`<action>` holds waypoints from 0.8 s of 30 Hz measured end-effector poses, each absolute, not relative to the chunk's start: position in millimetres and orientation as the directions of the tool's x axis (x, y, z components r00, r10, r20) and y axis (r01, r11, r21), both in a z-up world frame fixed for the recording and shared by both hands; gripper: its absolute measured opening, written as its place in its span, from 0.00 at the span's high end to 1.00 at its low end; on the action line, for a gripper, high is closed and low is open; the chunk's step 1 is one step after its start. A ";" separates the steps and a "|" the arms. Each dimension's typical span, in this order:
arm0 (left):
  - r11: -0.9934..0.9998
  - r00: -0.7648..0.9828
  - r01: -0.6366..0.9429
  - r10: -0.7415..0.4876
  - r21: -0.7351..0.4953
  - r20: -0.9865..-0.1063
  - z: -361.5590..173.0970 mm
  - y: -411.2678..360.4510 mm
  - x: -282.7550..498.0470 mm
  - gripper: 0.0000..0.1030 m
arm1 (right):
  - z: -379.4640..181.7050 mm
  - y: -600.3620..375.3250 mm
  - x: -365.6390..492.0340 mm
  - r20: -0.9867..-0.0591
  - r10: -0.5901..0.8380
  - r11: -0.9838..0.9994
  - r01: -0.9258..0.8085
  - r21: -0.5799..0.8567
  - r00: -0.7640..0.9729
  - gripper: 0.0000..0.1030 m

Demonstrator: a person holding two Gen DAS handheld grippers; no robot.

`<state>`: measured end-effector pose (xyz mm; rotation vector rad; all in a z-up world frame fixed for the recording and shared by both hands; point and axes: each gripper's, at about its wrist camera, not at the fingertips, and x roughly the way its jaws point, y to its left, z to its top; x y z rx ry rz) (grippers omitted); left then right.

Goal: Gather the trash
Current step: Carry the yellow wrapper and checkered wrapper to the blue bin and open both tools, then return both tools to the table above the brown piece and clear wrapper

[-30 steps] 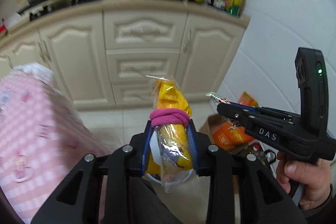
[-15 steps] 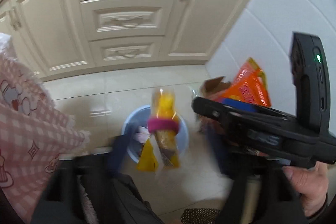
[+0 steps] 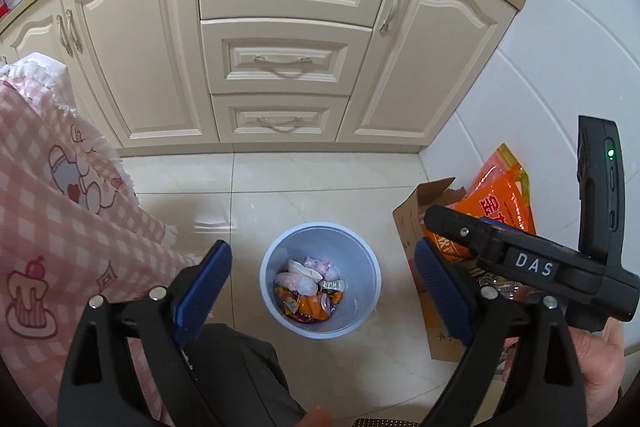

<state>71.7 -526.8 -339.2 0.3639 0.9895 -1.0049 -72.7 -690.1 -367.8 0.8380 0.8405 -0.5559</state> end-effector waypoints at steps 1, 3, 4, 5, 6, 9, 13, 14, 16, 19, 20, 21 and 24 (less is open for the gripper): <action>0.523 0.171 0.836 -0.538 -0.168 -0.825 -336.7 -525.1 71.3 0.12 | -364.9 -689.0 -72.5 -0.818 -0.107 0.565 0.712 0.418 0.565 0.06; 0.524 0.175 0.834 -0.548 -0.172 -0.818 -330.5 -522.1 71.4 0.12 | -358.3 -686.5 -71.4 -0.814 -0.115 0.572 0.708 0.414 0.569 0.06; 0.525 0.178 0.834 -0.551 -0.173 -0.816 -328.1 -521.0 70.9 0.12 | -355.4 -685.0 -70.6 -0.813 -0.120 0.578 0.706 0.410 0.570 0.06; 0.525 0.179 0.833 -0.554 -0.174 -0.813 -325.7 -519.2 71.0 0.12 | -351.1 -683.0 -69.5 -0.811 -0.125 0.584 0.703 0.405 0.571 0.06; 0.525 0.179 0.832 -0.561 -0.180 -0.808 -321.7 -516.4 71.6 0.12 | -348.7 -681.4 -69.2 -0.810 -0.128 0.588 0.701 0.403 0.573 0.06; 0.526 0.186 0.828 -0.583 -0.194 -0.791 -310.6 -508.2 70.9 0.12 | -338.2 -677.0 -68.4 -0.800 -0.137 0.599 0.692 0.403 0.585 0.06; 0.528 0.205 0.826 -0.605 -0.196 -0.769 -293.0 -498.5 69.5 0.12 | -319.2 -668.3 -65.7 -0.782 -0.153 0.616 0.677 0.402 0.604 0.06; 0.529 0.213 0.826 -0.615 -0.197 -0.759 -286.2 -494.3 69.3 0.12 | -314.9 -666.6 -64.9 -0.778 -0.156 0.621 0.673 0.402 0.608 0.06; 0.535 0.233 0.822 -0.629 -0.196 -0.742 -273.1 -486.5 69.8 0.12 | -300.9 -660.2 -61.1 -0.764 -0.166 0.637 0.659 0.400 0.624 0.06; 0.545 0.271 0.818 -0.649 -0.186 -0.711 -252.0 -471.3 71.5 0.12 | -279.3 -649.4 -53.9 -0.741 -0.177 0.665 0.634 0.395 0.648 0.06; 0.552 0.289 0.814 -0.653 -0.179 -0.700 -244.2 -465.2 72.7 0.12 | -271.0 -644.7 -50.4 -0.732 -0.181 0.676 0.624 0.392 0.657 0.06; 0.560 0.306 0.810 -0.658 -0.175 -0.688 -236.0 -458.4 74.5 0.12 | -264.5 -640.7 -47.3 -0.724 -0.184 0.685 0.615 0.390 0.665 0.06; 0.576 0.339 0.798 -0.674 -0.178 -0.656 -215.1 -439.2 80.9 0.12 | -240.5 -625.0 -34.3 -0.696 -0.191 0.718 0.581 0.382 0.692 0.06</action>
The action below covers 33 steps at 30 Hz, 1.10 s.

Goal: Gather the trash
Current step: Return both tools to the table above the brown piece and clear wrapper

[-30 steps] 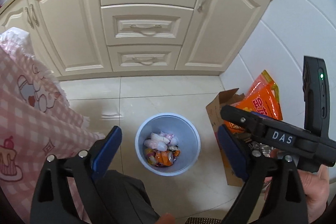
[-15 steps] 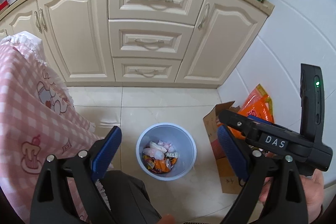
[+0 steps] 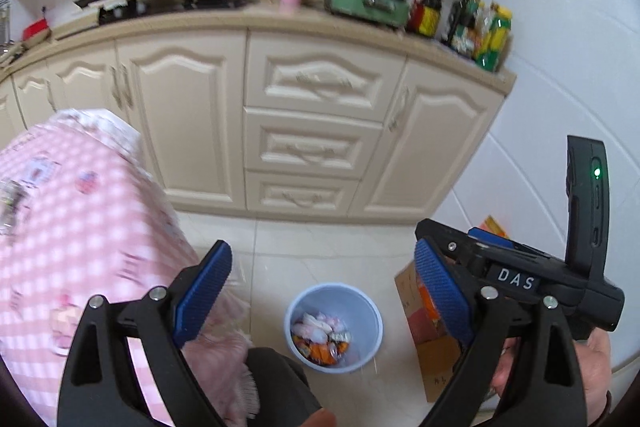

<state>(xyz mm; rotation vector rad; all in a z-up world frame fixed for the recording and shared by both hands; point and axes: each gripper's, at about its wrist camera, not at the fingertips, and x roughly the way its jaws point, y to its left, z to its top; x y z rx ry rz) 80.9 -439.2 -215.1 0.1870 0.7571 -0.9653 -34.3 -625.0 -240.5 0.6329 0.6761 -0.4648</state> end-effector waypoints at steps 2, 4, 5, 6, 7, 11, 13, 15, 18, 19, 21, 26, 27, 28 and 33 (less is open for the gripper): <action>0.593 0.374 0.786 -0.681 -0.175 -0.629 -198.0 -421.5 87.0 0.12 | -225.1 -612.9 -24.3 -0.677 -0.187 0.741 0.554 0.379 0.712 0.06; 0.612 0.408 0.773 -0.683 -0.169 -0.605 -184.5 -405.6 93.0 0.10 | -211.2 -601.1 -13.9 -0.661 -0.183 0.764 0.529 0.371 0.728 0.06; 0.624 0.428 0.763 -0.683 -0.167 -0.592 -177.2 -395.4 96.9 0.10 | -201.8 -591.9 -6.4 -0.649 -0.181 0.779 0.510 0.364 0.739 0.06; 0.635 0.446 0.754 -0.680 -0.165 -0.582 -170.8 -385.6 101.1 0.10 | -195.8 -585.6 -2.0 -0.642 -0.178 0.789 0.498 0.360 0.746 0.06; 0.643 0.458 0.748 -0.678 -0.163 -0.575 -166.9 -377.3 105.2 0.10 | -188.1 -576.9 4.6 -0.632 -0.171 0.802 0.480 0.357 0.756 0.06; 0.693 0.528 0.705 -0.656 -0.153 -0.540 -148.9 -335.5 123.0 0.10 | -161.7 -542.2 31.7 -0.601 -0.146 0.847 0.413 0.334 0.786 0.06; 0.717 0.559 0.681 -0.641 -0.150 -0.525 -141.4 -313.1 132.2 0.09 | -151.5 -525.7 44.5 -0.589 -0.130 0.866 0.381 0.325 0.798 0.06; 0.740 0.591 0.657 -0.623 -0.143 -0.512 -136.3 -292.9 140.6 0.09 | -142.2 -509.0 57.1 -0.578 -0.113 0.883 0.349 0.315 0.808 0.06; 0.776 0.636 0.616 -0.593 -0.137 -0.495 -129.9 -256.7 154.7 0.09 | -130.7 -482.9 75.4 -0.568 -0.084 0.907 0.299 0.297 0.819 0.06; 0.783 0.645 0.607 -0.585 -0.136 -0.491 -129.0 -247.0 158.6 0.09 | -127.1 -472.8 83.8 -0.565 -0.073 0.915 0.280 0.290 0.822 0.06; 0.807 0.674 0.576 -0.558 -0.128 -0.484 -128.2 -222.3 169.3 0.08 | -122.5 -455.7 98.6 -0.564 -0.054 0.929 0.249 0.275 0.824 0.06; 0.856 0.714 0.500 -0.492 -0.130 -0.497 -132.8 -172.6 198.1 0.08 | -120.7 -415.9 138.0 -0.574 0.001 0.952 0.175 0.252 0.819 0.06; 0.865 0.715 0.486 -0.474 -0.123 -0.513 -136.9 -163.3 206.4 0.07 | -121.6 -410.4 144.1 -0.578 0.008 0.954 0.166 0.248 0.816 0.06; 0.868 0.711 0.482 -0.465 -0.115 -0.527 -140.3 -157.3 211.8 0.07 | -123.2 -404.7 151.3 -0.584 0.018 0.957 0.155 0.244 0.811 0.06; 0.886 0.696 0.462 -0.393 -0.045 -0.601 -163.8 -144.2 245.2 0.07 | -138.1 -380.7 188.0 -0.619 0.061 0.965 0.112 0.237 0.783 0.06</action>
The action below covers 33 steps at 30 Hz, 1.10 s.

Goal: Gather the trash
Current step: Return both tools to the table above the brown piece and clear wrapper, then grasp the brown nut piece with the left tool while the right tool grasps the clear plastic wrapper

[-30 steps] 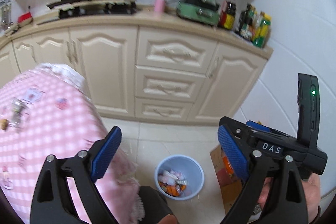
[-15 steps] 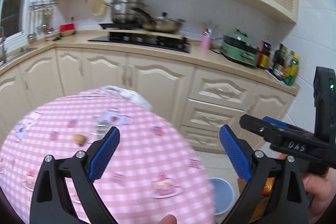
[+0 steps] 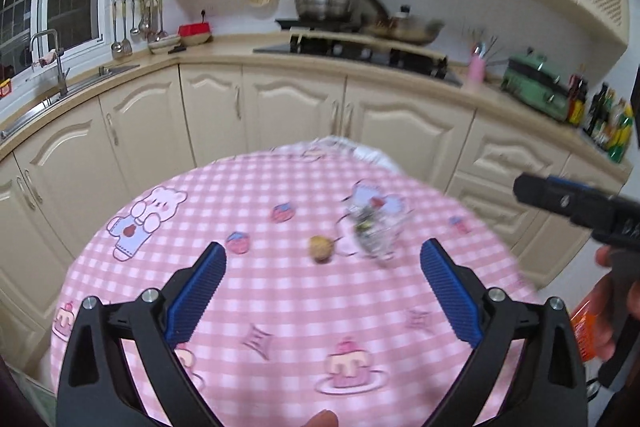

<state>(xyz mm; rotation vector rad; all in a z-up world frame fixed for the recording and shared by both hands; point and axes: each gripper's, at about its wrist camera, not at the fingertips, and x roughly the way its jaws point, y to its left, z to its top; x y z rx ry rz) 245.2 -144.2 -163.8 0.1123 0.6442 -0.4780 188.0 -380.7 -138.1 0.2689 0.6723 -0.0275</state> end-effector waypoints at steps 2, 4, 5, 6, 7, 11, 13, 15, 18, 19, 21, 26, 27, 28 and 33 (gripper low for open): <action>0.888 0.684 0.459 -0.371 -0.025 -0.628 -174.4 -146.2 256.0 0.07 | -144.5 -374.5 199.9 -0.632 0.074 0.967 0.100 0.235 0.772 0.06; 0.882 0.649 0.472 -0.358 -0.013 -0.671 -189.6 -151.4 271.6 0.07 | -153.9 -370.7 215.0 -0.649 0.088 0.969 0.087 0.233 0.756 0.06; 0.879 0.634 0.477 -0.346 -0.002 -0.692 -197.2 -153.8 279.9 0.07 | -159.6 -369.8 224.9 -0.661 0.094 0.969 0.085 0.232 0.744 0.06; 0.878 0.629 0.479 -0.334 0.011 -0.702 -202.9 -156.0 284.8 0.07 | -163.4 -369.3 230.4 -0.670 0.100 0.968 0.083 0.235 0.735 0.06; 0.874 0.619 0.485 -0.319 0.030 -0.718 -210.6 -159.9 292.2 0.07 | -167.9 -369.2 237.8 -0.680 0.108 0.967 0.081 0.240 0.725 0.06; 0.853 0.584 0.516 -0.285 0.077 -0.760 -233.6 -179.3 315.9 0.07 | -186.8 -367.5 269.1 -0.721 0.134 0.968 0.066 0.243 0.680 0.06; 0.844 0.579 0.529 -0.278 0.094 -0.766 -240.6 -187.7 324.0 0.07 | -199.8 -366.3 284.6 -0.746 0.150 0.966 0.066 0.251 0.649 0.06; 0.843 0.579 0.527 -0.266 0.106 -0.771 -247.1 -192.8 331.1 0.07 | -211.6 -366.8 296.8 -0.762 0.170 0.961 0.067 0.269 0.624 0.06; 0.847 0.547 0.527 -0.281 0.063 -0.789 -255.8 -192.5 338.1 0.09 | -224.7 -366.4 307.5 -0.769 0.205 0.952 0.060 0.301 0.606 0.06; 0.845 0.538 0.533 -0.296 0.047 -0.789 -255.8 -192.0 340.3 0.17 | -228.7 -364.8 309.8 -0.773 0.208 0.953 0.055 0.300 0.599 0.07; 0.836 0.521 0.547 -0.315 0.027 -0.793 -257.8 -192.2 342.0 0.22 | -235.3 -360.7 314.4 -0.781 0.217 0.953 0.045 0.298 0.586 0.21; 0.824 0.525 0.566 -0.343 0.018 -0.779 -255.5 -193.3 338.1 0.56 | -240.2 -342.0 314.5 -0.787 0.135 0.983 0.015 0.181 0.602 0.56; 0.825 0.526 0.565 -0.350 0.010 -0.776 -254.3 -192.0 338.0 0.70 | -239.8 -342.4 312.4 -0.785 0.140 0.983 0.013 0.185 0.604 0.58; 0.828 0.526 0.561 -0.353 0.004 -0.774 -253.7 -191.5 339.1 0.78 | -239.2 -342.9 310.1 -0.782 0.145 0.982 0.012 0.191 0.606 0.59; 0.832 0.517 0.551 -0.398 -0.061 -0.758 -250.1 -180.3 340.2 0.79 | -229.6 -353.9 282.9 -0.755 0.141 0.974 0.048 0.223 0.641 0.62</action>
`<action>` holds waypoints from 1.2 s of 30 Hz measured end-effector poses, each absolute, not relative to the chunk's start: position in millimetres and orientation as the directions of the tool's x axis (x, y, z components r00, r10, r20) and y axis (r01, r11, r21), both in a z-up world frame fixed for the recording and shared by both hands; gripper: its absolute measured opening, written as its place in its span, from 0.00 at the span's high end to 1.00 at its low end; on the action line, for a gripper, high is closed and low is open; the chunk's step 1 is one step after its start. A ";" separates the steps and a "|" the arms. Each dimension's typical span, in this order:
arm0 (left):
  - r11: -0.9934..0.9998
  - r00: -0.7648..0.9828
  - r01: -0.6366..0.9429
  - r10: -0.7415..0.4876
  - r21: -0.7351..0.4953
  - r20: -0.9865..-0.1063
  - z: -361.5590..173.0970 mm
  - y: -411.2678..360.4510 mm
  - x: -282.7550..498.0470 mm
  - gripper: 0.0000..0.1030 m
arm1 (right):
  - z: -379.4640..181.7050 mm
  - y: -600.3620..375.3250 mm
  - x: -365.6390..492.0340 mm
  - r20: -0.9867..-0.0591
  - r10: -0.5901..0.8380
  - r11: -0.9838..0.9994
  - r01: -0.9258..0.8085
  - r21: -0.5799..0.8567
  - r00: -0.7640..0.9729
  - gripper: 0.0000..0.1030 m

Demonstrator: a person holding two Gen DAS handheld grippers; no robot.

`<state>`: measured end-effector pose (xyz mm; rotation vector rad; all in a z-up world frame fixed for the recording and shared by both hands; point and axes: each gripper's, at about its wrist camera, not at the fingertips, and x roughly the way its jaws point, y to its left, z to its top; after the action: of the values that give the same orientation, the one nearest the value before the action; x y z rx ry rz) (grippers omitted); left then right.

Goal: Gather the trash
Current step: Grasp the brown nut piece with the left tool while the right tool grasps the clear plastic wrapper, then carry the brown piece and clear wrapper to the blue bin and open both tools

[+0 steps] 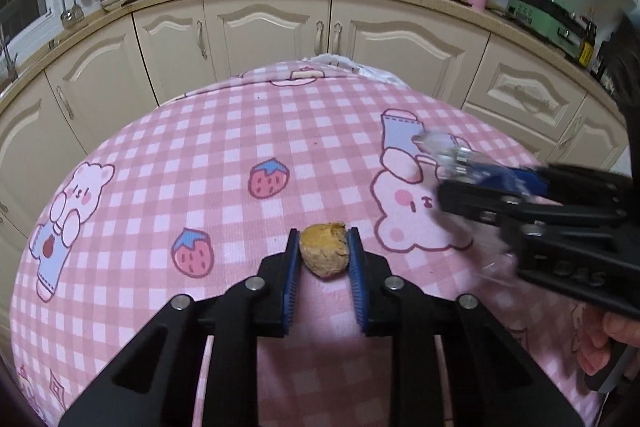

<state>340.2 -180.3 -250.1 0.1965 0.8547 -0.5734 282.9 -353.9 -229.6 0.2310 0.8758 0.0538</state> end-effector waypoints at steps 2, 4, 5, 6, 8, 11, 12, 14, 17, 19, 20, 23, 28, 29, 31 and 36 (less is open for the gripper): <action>0.837 0.527 0.543 -0.407 -0.072 -0.746 -247.3 -176.0 337.9 0.79 | -222.7 -359.4 268.9 -0.745 0.133 0.972 0.060 0.225 0.654 0.62; 0.836 0.530 0.543 -0.416 -0.080 -0.739 -245.5 -173.1 333.6 0.79 | -214.5 -364.7 255.0 -0.735 0.132 0.970 0.064 0.233 0.666 0.62; 0.836 0.535 0.543 -0.418 -0.080 -0.734 -244.2 -172.0 330.3 0.79 | -209.0 -367.6 246.3 -0.727 0.130 0.970 0.066 0.235 0.674 0.62; 0.836 0.538 0.543 -0.419 -0.080 -0.731 -242.9 -171.0 327.8 0.79 | -205.8 -369.8 241.2 -0.721 0.133 0.969 0.064 0.240 0.680 0.62; 0.834 0.542 0.544 -0.433 -0.093 -0.720 -236.0 -169.5 317.4 0.79 | -197.0 -375.9 225.1 -0.704 0.142 0.965 0.060 0.254 0.695 0.62; 0.825 0.555 0.552 -0.473 -0.122 -0.685 -217.9 -169.6 294.6 0.79 | -184.8 -384.8 201.3 -0.676 0.151 0.960 0.055 0.274 0.722 0.62; 0.819 0.559 0.558 -0.491 -0.135 -0.669 -210.1 -171.9 284.6 0.79 | -179.8 -391.9 188.6 -0.659 0.161 0.954 0.055 0.293 0.734 0.62; 0.806 0.561 0.572 -0.520 -0.153 -0.644 -198.3 -179.2 268.5 0.79 | -172.1 -403.8 169.9 -0.636 0.160 0.949 0.059 0.309 0.755 0.62; 0.769 0.549 0.616 -0.573 -0.169 -0.609 -180.3 -204.4 238.4 0.79 | -164.0 -428.9 141.3 -0.604 0.149 0.936 0.085 0.341 0.783 0.62; 0.733 0.523 0.655 -0.617 -0.186 -0.588 -171.0 -227.1 215.7 0.79 | -160.5 -455.4 113.2 -0.587 0.115 0.926 0.128 0.356 0.801 0.62; 0.713 0.506 0.674 -0.637 -0.195 -0.581 -168.2 -239.8 205.4 0.79 | -160.8 -469.5 99.6 -0.584 0.095 0.920 0.154 0.361 0.806 0.62; 0.653 0.451 0.731 -0.679 -0.196 -0.579 -168.2 -283.9 175.9 0.79 | -168.1 -509.4 62.8 -0.590 0.021 0.900 0.242 0.363 0.807 0.61; 0.567 0.334 0.793 -0.711 -0.224 -0.618 -191.6 -358.4 135.6 0.79 | -200.1 -575.4 14.6 -0.637 -0.082 0.837 0.400 0.374 0.766 0.61; 0.551 0.311 0.803 -0.712 -0.226 -0.629 -199.0 -373.2 127.2 0.79 | -212.8 -591.0 3.9 -0.656 -0.099 0.816 0.439 0.376 0.748 0.61; 0.537 0.285 0.817 -0.692 -0.209 -0.663 -220.9 -406.4 111.9 0.78 | -235.6 -612.1 -9.2 -0.684 -0.102 0.783 0.482 0.393 0.722 0.61; 0.534 0.199 0.821 -0.596 -0.199 -0.778 -297.1 -471.2 94.0 0.78 | -311.0 -650.9 -26.7 -0.756 -0.055 0.687 0.574 0.445 0.652 0.60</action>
<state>94.0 -471.2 -297.1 0.2847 0.9346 -1.0100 -26.7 -650.9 -311.0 0.7360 0.7882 -0.3961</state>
